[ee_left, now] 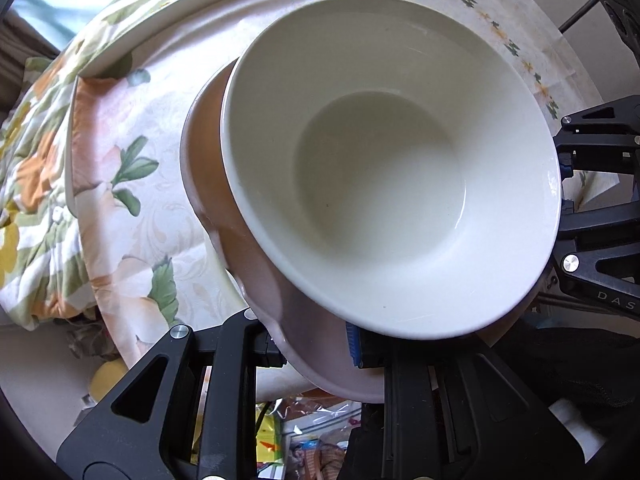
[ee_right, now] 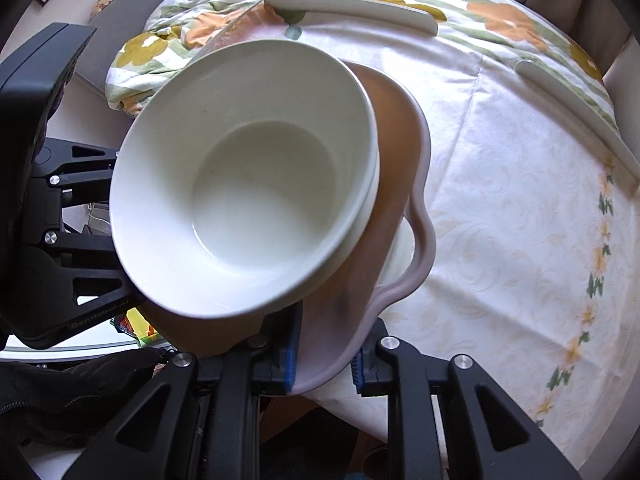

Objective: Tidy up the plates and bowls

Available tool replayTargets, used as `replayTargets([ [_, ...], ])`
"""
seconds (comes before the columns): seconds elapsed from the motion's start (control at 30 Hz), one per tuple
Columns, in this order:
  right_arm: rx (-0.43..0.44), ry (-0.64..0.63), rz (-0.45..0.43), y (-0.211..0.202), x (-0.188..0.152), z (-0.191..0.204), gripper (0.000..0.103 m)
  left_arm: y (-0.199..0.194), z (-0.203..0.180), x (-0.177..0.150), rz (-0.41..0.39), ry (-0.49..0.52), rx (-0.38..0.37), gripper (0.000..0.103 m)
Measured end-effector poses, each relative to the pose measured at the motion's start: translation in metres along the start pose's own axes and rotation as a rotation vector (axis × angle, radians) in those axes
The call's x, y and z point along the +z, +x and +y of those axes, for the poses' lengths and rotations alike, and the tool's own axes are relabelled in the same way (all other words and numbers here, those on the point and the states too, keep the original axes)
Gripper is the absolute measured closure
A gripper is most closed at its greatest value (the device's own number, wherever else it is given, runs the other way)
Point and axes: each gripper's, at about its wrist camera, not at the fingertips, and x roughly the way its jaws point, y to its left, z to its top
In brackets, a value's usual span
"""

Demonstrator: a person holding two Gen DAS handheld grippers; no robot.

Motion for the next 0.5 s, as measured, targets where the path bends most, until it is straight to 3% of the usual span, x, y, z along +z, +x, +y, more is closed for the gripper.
replayTargets([
  [0.5, -0.028, 0.090, -0.012, 0.005, -0.007, 0.002, 0.084, 0.012, 0.013, -0.003, -0.022, -0.017, 0.019, 0.085],
])
